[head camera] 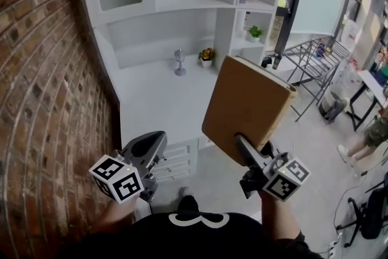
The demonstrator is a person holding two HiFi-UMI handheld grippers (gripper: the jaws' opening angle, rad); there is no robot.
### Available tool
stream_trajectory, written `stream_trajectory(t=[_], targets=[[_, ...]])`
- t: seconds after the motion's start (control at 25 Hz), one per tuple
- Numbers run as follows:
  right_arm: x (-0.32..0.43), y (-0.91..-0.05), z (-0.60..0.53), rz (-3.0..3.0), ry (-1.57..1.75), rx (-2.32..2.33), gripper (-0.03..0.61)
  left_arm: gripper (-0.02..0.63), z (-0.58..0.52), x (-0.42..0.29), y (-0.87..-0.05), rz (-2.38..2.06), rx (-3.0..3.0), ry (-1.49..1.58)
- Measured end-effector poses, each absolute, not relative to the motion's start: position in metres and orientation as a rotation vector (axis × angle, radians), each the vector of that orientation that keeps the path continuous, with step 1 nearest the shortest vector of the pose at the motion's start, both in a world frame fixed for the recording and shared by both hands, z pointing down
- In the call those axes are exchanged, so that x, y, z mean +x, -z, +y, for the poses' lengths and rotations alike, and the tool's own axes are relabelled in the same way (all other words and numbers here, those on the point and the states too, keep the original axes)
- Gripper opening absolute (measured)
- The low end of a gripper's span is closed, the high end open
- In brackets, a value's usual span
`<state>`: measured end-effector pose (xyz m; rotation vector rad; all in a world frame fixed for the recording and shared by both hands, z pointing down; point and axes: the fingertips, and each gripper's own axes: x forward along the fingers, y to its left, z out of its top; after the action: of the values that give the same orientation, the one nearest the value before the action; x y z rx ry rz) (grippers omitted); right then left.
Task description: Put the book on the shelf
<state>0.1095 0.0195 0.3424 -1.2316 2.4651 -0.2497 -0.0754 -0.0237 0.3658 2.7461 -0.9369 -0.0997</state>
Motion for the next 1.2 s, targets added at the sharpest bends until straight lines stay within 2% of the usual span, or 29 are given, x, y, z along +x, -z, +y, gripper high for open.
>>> stream_trajectory(t=[0.68, 1.2], targets=[[0.13, -0.322, -0.201, 2.488, 0.262, -1.27, 0.206, 0.003, -0.23, -0.055, -0.361, -0.908, 2.705, 0.125], [0.11, -0.267, -0.293, 2.525, 0.093, -1.235, 0.206, 0.003, -0.305, -0.076, -0.359, -0.951, 2.686, 0.192]])
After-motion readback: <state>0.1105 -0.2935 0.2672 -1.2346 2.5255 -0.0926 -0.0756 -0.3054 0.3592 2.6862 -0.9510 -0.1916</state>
